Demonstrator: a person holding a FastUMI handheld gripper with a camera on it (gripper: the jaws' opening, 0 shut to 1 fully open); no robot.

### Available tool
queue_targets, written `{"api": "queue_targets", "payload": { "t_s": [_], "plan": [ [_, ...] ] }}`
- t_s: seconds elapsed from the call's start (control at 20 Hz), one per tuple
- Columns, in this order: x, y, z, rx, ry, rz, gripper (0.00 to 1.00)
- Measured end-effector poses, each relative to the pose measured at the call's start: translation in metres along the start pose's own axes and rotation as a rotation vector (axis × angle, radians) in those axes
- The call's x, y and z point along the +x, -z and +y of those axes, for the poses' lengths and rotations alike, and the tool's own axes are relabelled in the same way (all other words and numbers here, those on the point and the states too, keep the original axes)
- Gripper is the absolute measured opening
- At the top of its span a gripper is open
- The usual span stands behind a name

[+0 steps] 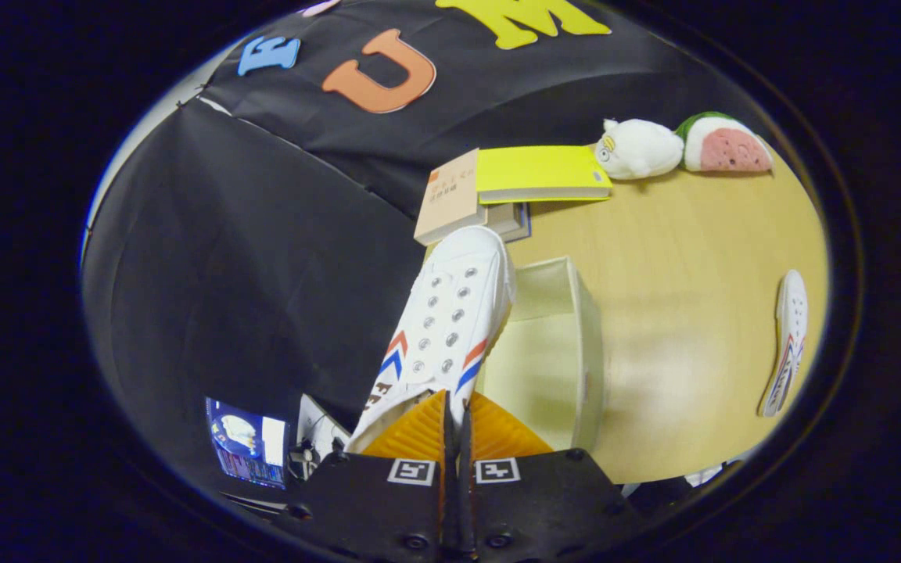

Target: Open the storage box then place both shoes into the box .Put the left shoe in first, then the right shoe, with the right side of both shoes facing outward in a uniform manner.

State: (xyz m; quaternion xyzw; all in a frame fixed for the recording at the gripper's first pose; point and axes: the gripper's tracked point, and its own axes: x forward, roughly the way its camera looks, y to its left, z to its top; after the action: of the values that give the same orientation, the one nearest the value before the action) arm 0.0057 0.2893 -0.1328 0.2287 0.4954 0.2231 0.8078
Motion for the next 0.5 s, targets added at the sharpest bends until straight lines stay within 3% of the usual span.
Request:
{"api": "queue_targets", "payload": {
  "t_s": [0.5],
  "plan": [
    [0.081, 0.026, -0.023, 0.003, 0.164, 0.098, 0.05]
  ]
}}
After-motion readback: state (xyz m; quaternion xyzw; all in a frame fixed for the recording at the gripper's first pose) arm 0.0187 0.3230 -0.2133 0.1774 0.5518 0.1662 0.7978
